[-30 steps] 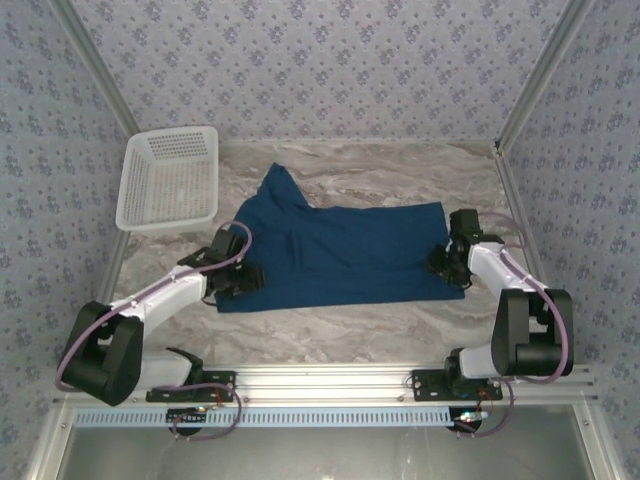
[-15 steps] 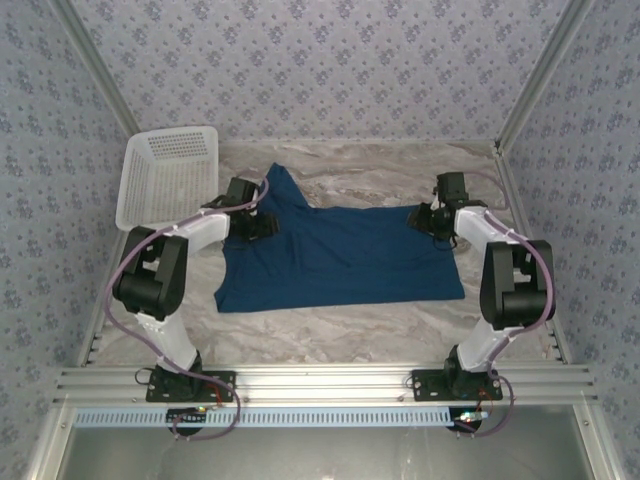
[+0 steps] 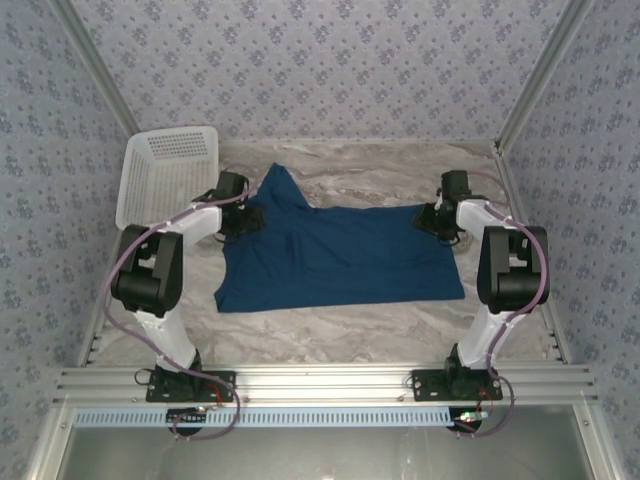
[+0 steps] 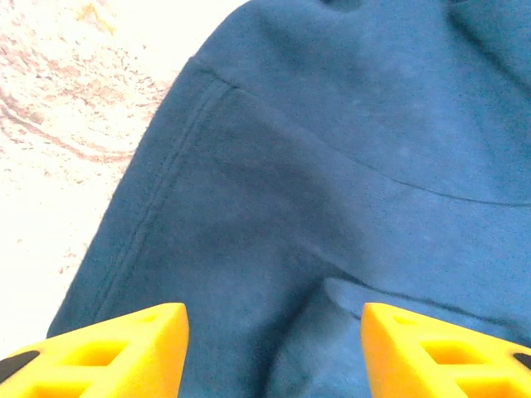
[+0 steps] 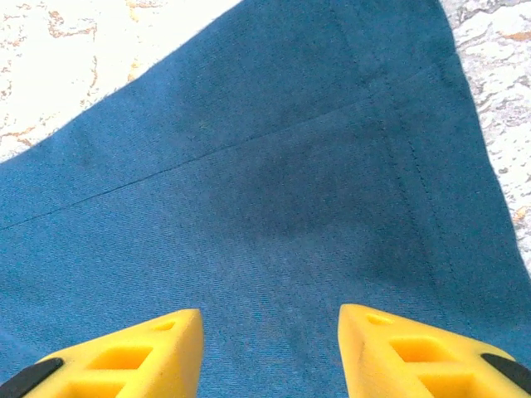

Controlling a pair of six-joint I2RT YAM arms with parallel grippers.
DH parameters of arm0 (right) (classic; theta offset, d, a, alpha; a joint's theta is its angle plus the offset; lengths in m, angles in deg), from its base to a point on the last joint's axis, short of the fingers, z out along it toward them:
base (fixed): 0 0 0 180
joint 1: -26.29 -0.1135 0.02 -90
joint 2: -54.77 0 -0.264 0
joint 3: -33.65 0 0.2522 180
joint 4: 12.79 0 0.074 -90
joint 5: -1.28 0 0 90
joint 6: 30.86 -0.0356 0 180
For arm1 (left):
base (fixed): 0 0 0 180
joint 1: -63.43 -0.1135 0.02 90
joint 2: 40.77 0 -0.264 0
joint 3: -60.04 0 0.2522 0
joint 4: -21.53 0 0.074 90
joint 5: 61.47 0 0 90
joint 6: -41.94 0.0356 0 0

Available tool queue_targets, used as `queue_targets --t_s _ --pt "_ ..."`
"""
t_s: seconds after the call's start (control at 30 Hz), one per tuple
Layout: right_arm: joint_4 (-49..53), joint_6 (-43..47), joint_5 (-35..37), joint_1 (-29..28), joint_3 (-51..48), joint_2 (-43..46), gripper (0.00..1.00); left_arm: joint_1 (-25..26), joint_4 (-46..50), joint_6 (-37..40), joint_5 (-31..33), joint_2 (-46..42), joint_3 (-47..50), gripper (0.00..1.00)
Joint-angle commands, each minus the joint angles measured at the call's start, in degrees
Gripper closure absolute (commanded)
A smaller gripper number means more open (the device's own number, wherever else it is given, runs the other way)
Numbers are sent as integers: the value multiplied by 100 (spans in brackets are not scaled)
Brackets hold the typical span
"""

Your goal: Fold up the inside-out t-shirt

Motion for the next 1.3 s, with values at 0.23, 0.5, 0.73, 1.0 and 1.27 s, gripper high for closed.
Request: queue_targets --t_s 0.23,0.5,0.73,1.0,1.27 --pt "249 -37 -166 -56 94 -252 52 521 -396 -170 -860 -521 829 42" --pt "1073 -30 226 69 -69 -399 52 530 -273 -194 -1164 -303 1188 43" --pt "964 83 373 144 -317 69 52 574 -94 -233 -1029 -1017 1707 42" --pt "494 -149 852 321 758 -52 48 338 -174 24 -454 -436 53 40" --pt "813 -144 1245 467 2002 -1229 46 209 -33 224 -353 495 -1201 40"
